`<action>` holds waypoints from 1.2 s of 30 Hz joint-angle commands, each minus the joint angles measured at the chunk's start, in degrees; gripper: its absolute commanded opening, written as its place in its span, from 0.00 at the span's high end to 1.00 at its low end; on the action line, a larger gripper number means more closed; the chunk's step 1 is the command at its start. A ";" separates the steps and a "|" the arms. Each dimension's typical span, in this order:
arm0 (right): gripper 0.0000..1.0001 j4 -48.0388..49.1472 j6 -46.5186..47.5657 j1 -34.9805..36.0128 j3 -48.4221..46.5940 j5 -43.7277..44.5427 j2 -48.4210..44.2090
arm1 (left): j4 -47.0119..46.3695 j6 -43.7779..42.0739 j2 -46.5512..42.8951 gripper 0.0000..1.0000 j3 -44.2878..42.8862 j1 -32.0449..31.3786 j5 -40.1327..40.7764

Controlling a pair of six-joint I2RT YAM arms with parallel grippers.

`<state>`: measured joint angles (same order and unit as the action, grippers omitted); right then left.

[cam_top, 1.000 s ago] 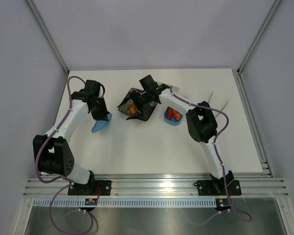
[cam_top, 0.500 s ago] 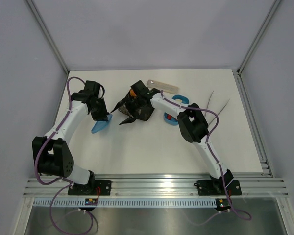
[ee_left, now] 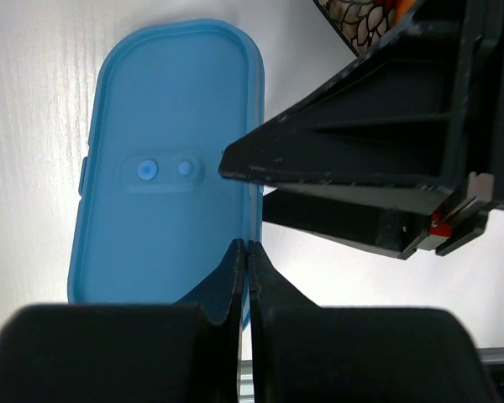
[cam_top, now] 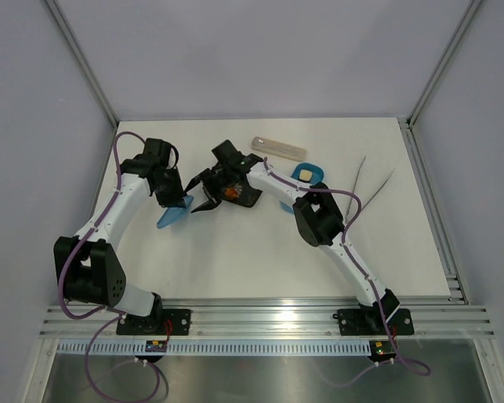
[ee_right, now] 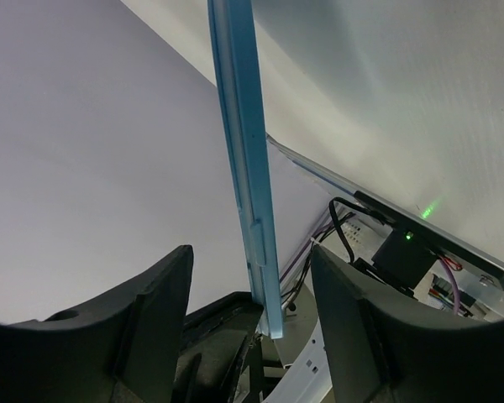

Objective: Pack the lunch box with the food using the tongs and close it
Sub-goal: Pick up the box lid from the center of the board.

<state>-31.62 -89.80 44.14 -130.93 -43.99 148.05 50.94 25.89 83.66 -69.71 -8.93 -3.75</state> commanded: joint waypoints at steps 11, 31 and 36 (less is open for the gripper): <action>0.75 -2.66 2.43 1.39 -2.92 1.27 -1.44 | -1.63 -0.14 -2.53 1.00 -0.34 -0.21 -1.26; 1.00 -14.17 19.30 0.60 -6.88 14.70 -11.63 | 10.67 -5.32 -12.03 0.11 -15.36 -0.21 -2.23; 1.00 -18.57 29.49 -0.81 -4.87 24.28 -18.56 | 10.76 -4.27 -12.03 0.09 -19.23 0.14 -1.70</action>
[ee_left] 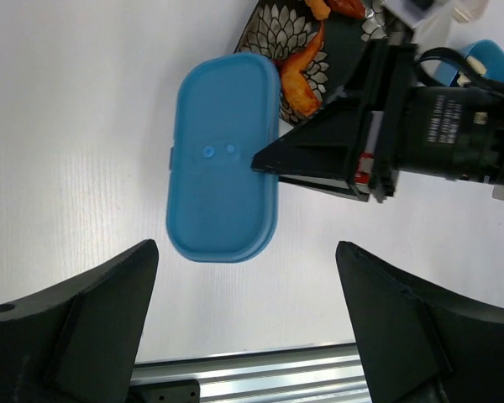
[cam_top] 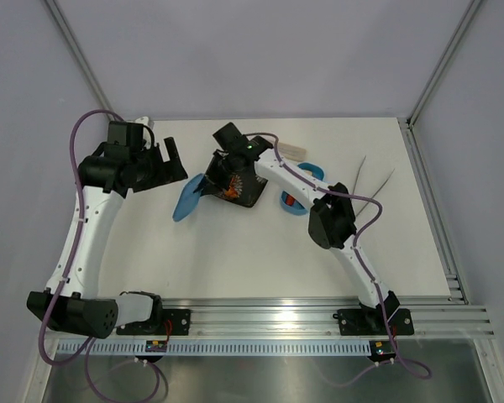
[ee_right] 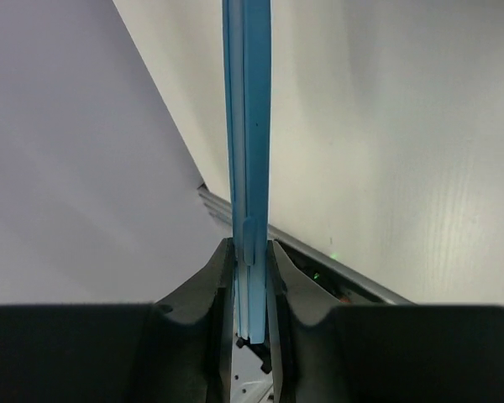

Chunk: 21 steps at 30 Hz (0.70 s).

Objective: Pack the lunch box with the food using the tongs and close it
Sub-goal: Pick up the box lid from the center of the board.

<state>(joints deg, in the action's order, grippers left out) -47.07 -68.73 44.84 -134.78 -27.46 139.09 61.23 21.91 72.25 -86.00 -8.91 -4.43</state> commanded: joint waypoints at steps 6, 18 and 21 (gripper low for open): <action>1.00 -11.79 19.33 -3.26 3.55 27.26 -19.62 | -2.25 0.77 0.61 0.10 -4.97 0.21 -5.32; 1.00 -28.68 23.29 -4.85 3.30 41.70 -22.72 | -9.28 -5.38 4.83 0.10 -2.96 -20.79 1.53; 1.00 -29.83 23.20 -4.94 2.60 41.35 -22.46 | -15.25 -6.70 4.83 0.07 -0.75 -25.53 2.93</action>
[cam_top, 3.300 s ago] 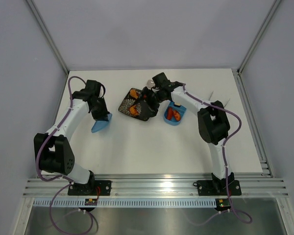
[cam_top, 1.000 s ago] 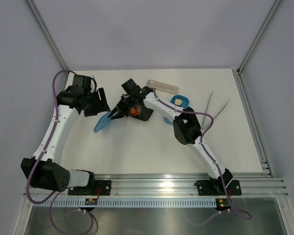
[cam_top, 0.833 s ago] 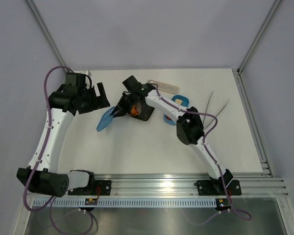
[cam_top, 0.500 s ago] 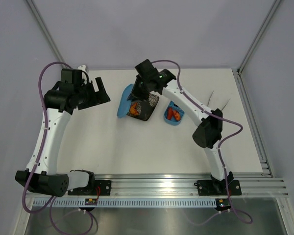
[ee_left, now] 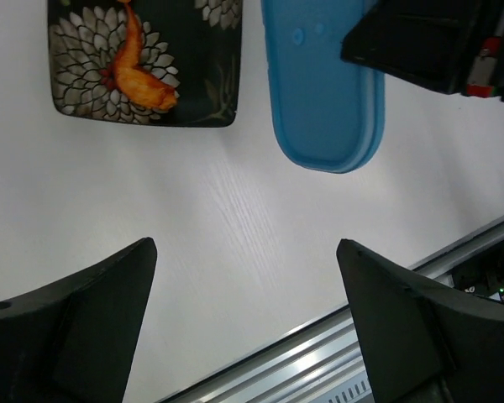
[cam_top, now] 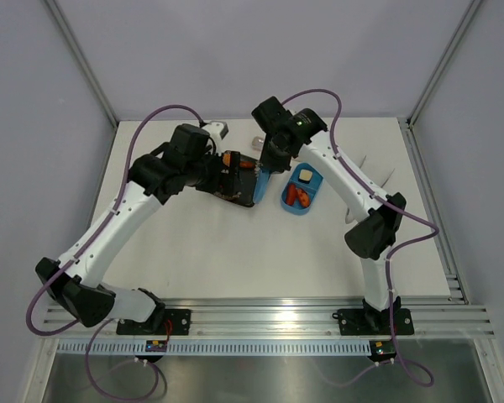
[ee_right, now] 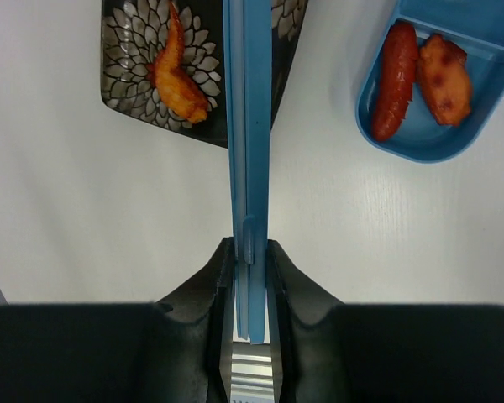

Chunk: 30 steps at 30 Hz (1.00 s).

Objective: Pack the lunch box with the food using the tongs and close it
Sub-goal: Pick up the box lid from the center of the board.

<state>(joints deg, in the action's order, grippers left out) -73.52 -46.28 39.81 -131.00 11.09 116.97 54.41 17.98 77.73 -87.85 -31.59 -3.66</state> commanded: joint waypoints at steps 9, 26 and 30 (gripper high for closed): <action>1.00 -4.27 0.32 -1.05 -4.35 -2.73 1.60 | -17.13 0.99 4.36 0.08 2.93 -10.50 5.14; 1.00 -1.72 -1.18 -5.18 -4.35 -15.84 2.12 | -33.93 -0.66 4.70 0.31 11.74 -14.72 13.85; 1.00 -1.37 -1.27 -5.45 -4.44 -17.24 2.47 | -33.67 -2.15 6.37 0.41 10.42 -14.90 14.47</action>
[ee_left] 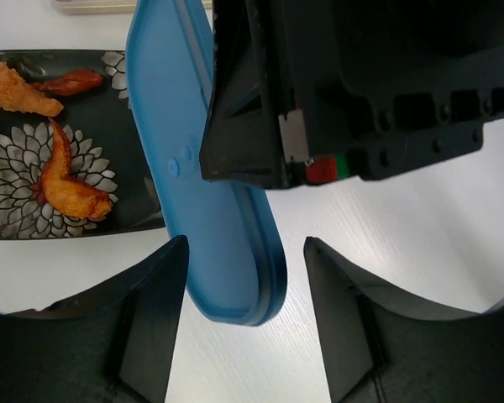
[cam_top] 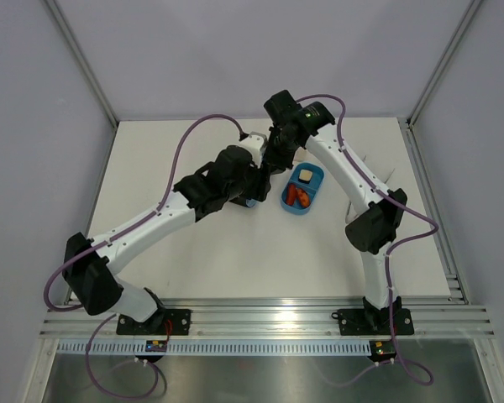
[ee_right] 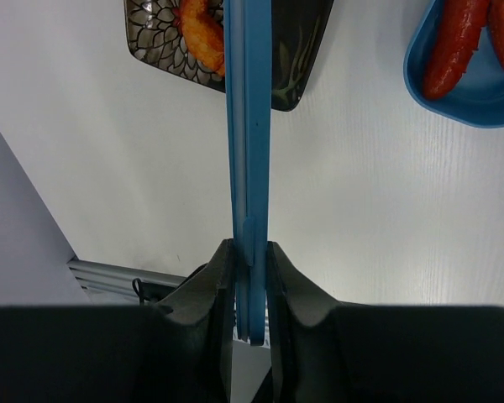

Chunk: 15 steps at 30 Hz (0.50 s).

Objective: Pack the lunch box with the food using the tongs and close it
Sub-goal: Pick up the box lid from the center of the board.

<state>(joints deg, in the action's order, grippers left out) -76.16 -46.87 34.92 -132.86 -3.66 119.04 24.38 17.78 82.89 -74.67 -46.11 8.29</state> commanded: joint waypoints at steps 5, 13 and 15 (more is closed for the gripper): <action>1.00 1.01 -0.85 -1.08 -3.11 -3.46 0.75 | -2.58 -3.72 2.45 0.57 -4.16 -1.35 5.41; 1.00 1.72 -1.55 -1.96 -3.02 -5.92 0.84 | -0.21 -6.18 3.42 0.81 -5.57 -1.88 9.19; 1.00 2.15 -1.82 -2.40 -2.85 -6.62 0.75 | 0.49 -6.44 3.50 0.98 -5.92 -1.79 10.24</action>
<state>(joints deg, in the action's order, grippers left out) -75.24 -49.17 33.17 -133.49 -7.66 120.18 25.41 13.30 86.39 -77.38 -47.83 15.11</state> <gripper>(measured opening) 0.231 0.128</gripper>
